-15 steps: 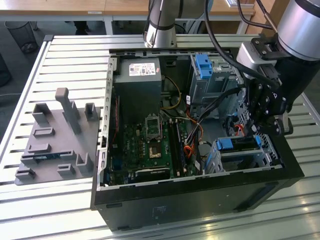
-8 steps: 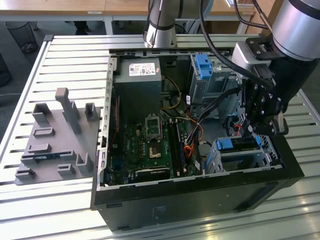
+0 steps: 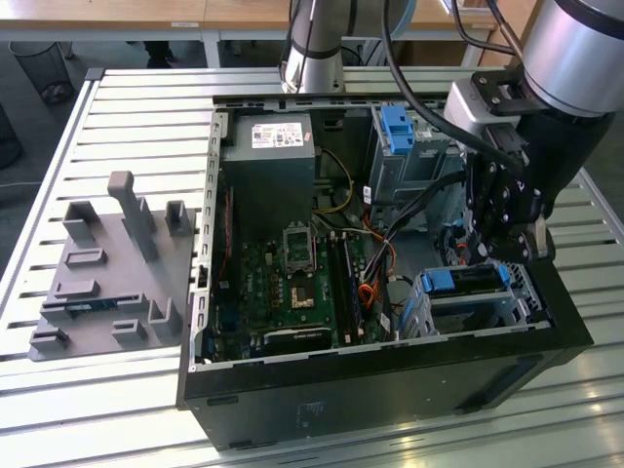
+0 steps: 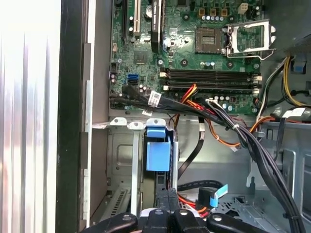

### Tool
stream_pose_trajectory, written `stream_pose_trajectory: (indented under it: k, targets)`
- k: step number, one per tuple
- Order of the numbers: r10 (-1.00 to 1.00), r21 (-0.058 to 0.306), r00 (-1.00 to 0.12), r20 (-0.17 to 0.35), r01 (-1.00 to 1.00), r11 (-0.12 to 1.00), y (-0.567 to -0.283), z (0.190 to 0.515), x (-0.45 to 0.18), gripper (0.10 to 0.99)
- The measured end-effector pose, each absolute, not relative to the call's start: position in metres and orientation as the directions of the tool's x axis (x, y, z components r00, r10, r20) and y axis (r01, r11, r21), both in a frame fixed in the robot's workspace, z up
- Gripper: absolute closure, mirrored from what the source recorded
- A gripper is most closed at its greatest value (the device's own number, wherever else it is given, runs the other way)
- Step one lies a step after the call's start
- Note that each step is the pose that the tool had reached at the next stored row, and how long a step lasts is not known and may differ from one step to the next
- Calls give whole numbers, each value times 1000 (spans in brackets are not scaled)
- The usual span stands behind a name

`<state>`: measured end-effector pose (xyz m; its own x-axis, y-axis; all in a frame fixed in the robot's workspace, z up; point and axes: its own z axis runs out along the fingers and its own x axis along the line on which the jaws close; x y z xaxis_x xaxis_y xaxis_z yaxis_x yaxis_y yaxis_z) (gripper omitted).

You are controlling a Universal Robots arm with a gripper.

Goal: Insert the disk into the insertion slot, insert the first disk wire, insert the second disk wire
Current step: 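Insert the second disk wire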

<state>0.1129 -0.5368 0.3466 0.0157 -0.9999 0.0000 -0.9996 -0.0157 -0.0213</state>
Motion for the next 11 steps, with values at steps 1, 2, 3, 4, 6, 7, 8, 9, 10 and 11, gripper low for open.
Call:
stream_pose_trajectory:
  k: [1,2,3,4,6,7,8,9,10,11]
  targets:
    - [-1000,-21,16,0,-1000,-16,-536,348,113,980]
    - [-1000,-21,16,0,-1000,-16,-535,349,113,980]
    - [-1000,-21,16,0,-1000,-16,-534,350,113,980]
    - [-1000,-21,16,0,-1000,-16,-533,351,113,980]
    - [-1000,-21,16,0,-1000,-16,-530,353,113,980]
    - [-1000,-21,16,0,-1000,-16,-529,353,112,980]
    - [-1000,-21,16,-1,-1000,-16,-528,354,112,980]
    - [-1000,-21,16,-1,-1000,-16,-526,354,112,980]
    - [-1000,-21,16,-1,-1000,-16,-525,354,112,980]
    - [-1000,-21,16,-2,-1000,-16,-524,355,112,980]
